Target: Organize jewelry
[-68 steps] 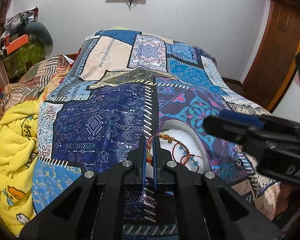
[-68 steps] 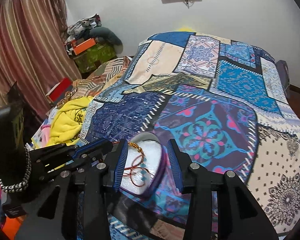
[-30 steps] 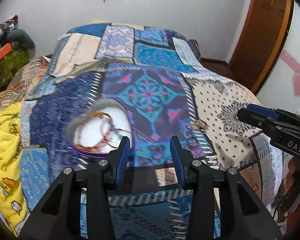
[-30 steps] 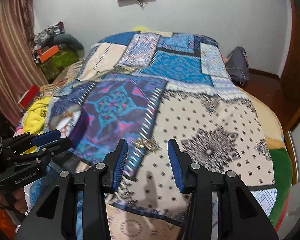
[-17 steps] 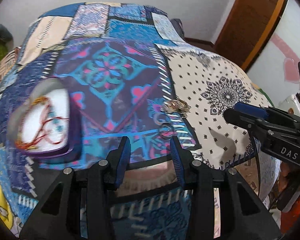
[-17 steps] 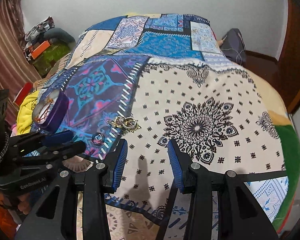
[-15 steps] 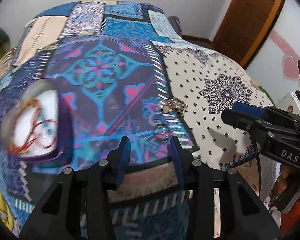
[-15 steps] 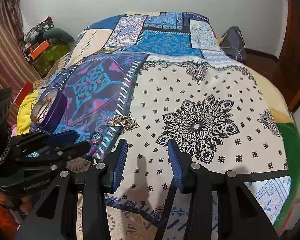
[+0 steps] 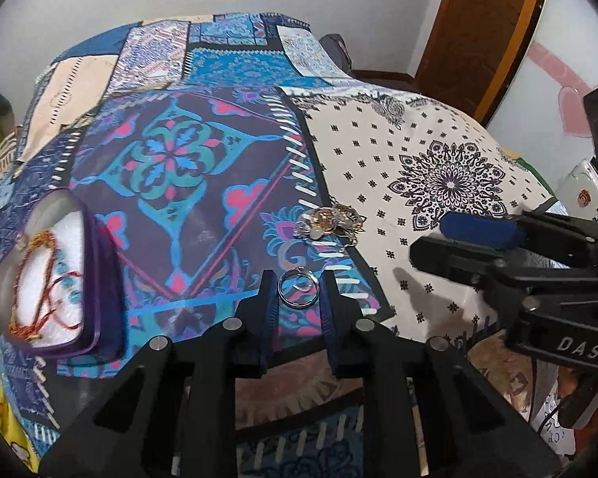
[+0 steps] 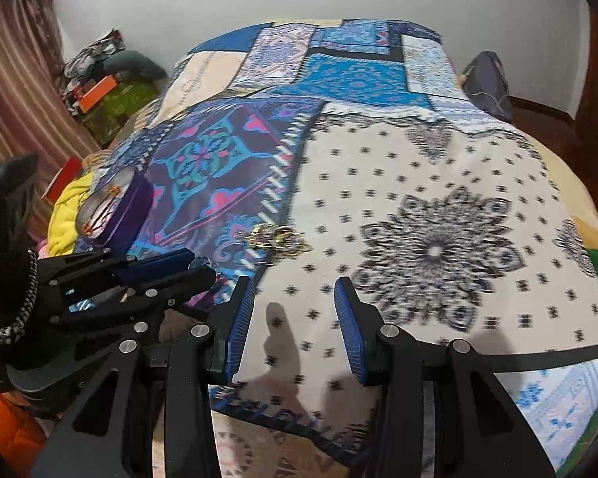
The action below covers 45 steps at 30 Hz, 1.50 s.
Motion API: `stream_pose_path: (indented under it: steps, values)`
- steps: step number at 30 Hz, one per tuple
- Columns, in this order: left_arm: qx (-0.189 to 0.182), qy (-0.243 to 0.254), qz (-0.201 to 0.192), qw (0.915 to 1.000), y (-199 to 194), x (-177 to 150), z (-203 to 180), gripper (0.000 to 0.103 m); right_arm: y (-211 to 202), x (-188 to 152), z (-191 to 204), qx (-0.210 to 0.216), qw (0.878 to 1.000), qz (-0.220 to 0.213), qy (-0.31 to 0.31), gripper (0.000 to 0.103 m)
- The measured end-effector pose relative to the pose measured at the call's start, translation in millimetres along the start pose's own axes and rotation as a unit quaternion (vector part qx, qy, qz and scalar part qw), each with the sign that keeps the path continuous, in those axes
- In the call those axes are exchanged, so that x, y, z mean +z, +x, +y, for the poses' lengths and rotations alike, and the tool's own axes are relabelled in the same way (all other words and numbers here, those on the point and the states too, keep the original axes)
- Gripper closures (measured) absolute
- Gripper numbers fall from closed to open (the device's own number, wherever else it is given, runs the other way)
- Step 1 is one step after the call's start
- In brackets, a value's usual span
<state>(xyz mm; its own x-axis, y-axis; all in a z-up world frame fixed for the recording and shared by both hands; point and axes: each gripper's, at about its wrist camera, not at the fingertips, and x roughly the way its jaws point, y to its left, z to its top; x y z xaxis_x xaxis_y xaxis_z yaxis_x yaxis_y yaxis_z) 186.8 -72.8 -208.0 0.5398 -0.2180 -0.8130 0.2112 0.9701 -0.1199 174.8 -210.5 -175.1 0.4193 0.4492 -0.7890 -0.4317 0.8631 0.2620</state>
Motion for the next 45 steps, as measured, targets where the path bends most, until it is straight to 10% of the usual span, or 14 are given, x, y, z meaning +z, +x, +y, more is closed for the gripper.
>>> stream_pose_path:
  steps: [30, 45]
  values:
    - [0.008, -0.043, -0.054, 0.9976, -55.8, -17.7, 39.9, 0.083, 42.9, 7.9, 49.3, 0.016, 0.997, 0.022, -0.07, 0.093]
    - [0.035, -0.057, -0.105, 0.9922, -106.5, -14.2, 59.3, 0.083, -8.3, 39.6, 77.4, 0.023, 0.995, -0.055, -0.078, 0.093]
